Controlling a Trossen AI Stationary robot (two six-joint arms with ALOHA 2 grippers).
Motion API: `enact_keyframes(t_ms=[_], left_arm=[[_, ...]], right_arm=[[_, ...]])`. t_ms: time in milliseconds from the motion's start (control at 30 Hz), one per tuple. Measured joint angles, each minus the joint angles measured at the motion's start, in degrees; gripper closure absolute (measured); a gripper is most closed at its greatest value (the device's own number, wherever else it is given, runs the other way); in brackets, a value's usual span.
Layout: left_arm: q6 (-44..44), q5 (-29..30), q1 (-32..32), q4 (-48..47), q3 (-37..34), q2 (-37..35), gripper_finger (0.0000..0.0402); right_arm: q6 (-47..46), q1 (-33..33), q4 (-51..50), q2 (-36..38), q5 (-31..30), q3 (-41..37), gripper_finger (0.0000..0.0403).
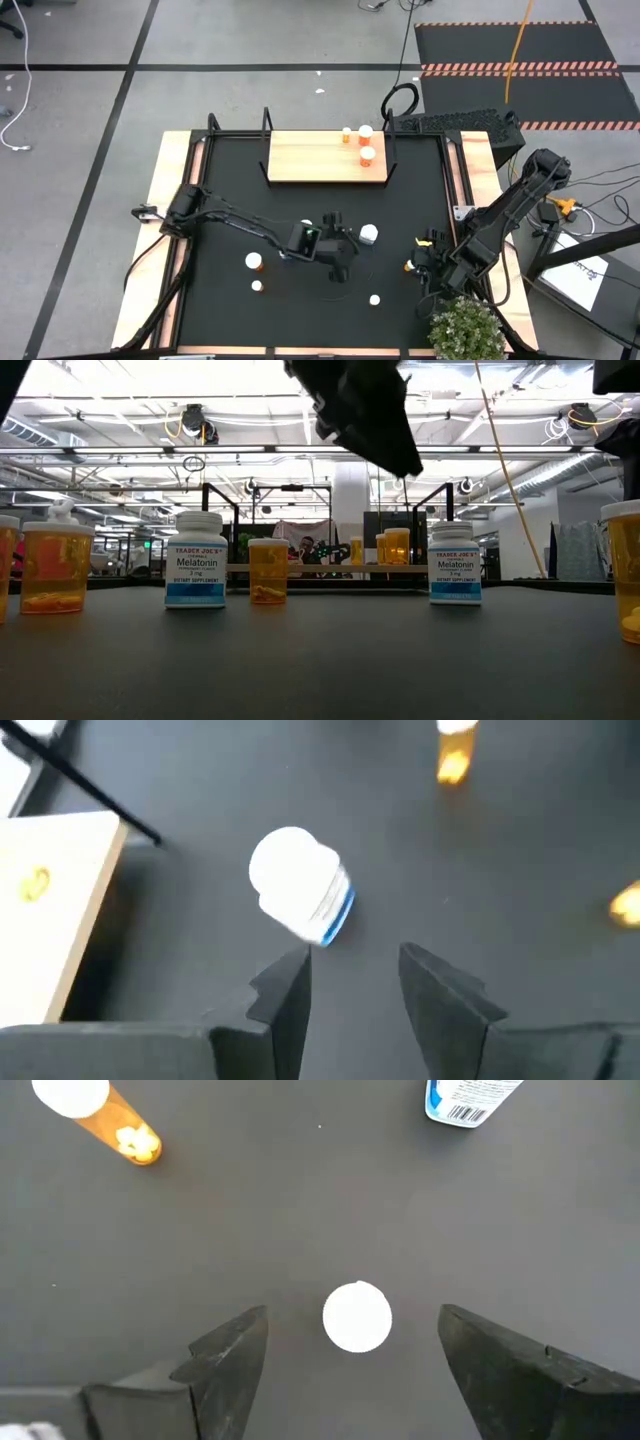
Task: Pick and place medicine bottles onto shelf by color
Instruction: Put the top right small orange pill bottle aligned with the other small orange pill bottle on the shelf
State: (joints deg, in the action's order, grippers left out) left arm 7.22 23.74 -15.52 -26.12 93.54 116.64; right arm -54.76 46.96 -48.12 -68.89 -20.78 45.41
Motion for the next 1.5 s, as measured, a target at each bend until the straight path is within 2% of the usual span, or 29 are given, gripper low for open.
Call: enact_keyframes(t_ms=[233, 433, 767, 1000, 1500], left_arm=[[-2.96, -0.01, -0.97, 17.33, -12.27, -6.52, 0.0247], [-4.39, -0.08, -0.87, 20.40, -16.65, -8.81, 0.0247], [-7.44, -0.26, -0.62, 22.59, -16.83, -9.03, 0.0247], [-9.14, -2.79, -0.64, 23.84, -16.83, -9.01, 0.0247], [-10.10, -3.65, -0.64, 23.77, -16.83, -9.40, 0.0247]], right_arm=[[-0.04, 0.00, 5.50, -1.64, 0.64, -2.27, 0.0120], [-3.02, -0.05, 8.05, -1.66, 2.56, -4.62, 0.0155], [-3.19, -0.13, 9.27, -1.66, 1.04, -4.94, 0.0241], [-3.28, -0.14, 9.16, -1.66, 0.98, -4.94, 0.0292], [-1.44, -4.13, 9.62, -1.65, 1.34, -4.94, 0.0283]])
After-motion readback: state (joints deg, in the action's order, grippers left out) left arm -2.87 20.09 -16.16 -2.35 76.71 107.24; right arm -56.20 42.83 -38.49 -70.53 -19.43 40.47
